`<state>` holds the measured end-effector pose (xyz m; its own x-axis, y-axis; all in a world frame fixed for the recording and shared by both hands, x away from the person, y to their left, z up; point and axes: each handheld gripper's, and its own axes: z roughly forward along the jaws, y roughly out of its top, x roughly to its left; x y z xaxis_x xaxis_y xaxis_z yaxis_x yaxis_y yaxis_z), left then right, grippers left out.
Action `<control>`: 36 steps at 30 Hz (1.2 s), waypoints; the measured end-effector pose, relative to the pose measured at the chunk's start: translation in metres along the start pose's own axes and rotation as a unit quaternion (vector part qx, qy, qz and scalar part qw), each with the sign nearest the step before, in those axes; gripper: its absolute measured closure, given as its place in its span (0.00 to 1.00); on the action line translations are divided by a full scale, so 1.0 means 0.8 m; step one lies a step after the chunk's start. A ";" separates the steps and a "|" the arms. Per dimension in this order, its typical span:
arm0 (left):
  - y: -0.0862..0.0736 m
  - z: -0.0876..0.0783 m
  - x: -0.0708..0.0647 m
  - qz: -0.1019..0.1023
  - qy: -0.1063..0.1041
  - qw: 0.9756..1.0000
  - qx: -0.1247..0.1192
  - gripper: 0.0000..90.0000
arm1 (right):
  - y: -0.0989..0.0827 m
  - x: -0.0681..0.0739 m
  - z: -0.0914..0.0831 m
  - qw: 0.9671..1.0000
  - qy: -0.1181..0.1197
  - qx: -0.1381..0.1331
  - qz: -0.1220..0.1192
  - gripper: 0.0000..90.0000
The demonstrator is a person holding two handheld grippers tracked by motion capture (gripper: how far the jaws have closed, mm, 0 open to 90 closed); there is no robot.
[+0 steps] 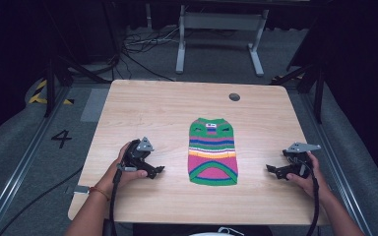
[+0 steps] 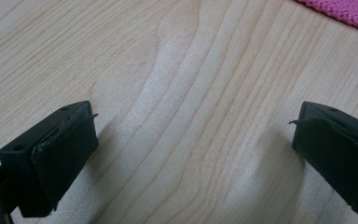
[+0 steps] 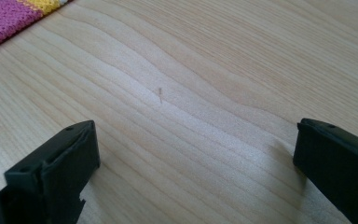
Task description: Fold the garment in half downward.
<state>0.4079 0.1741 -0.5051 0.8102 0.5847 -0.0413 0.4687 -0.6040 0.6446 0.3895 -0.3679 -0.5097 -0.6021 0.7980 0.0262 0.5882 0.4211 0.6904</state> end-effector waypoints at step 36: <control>0.049 -0.030 0.020 -0.012 0.020 0.999 -0.034 0.24 | 0.064 0.013 -0.021 0.998 0.039 -0.004 -0.044 0.30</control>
<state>0.4309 0.1725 -0.4619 0.7832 0.6211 -0.0284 0.4627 -0.5517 0.6940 0.4039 -0.3453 -0.4619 -0.6915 0.7221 0.0202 0.5265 0.4847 0.6985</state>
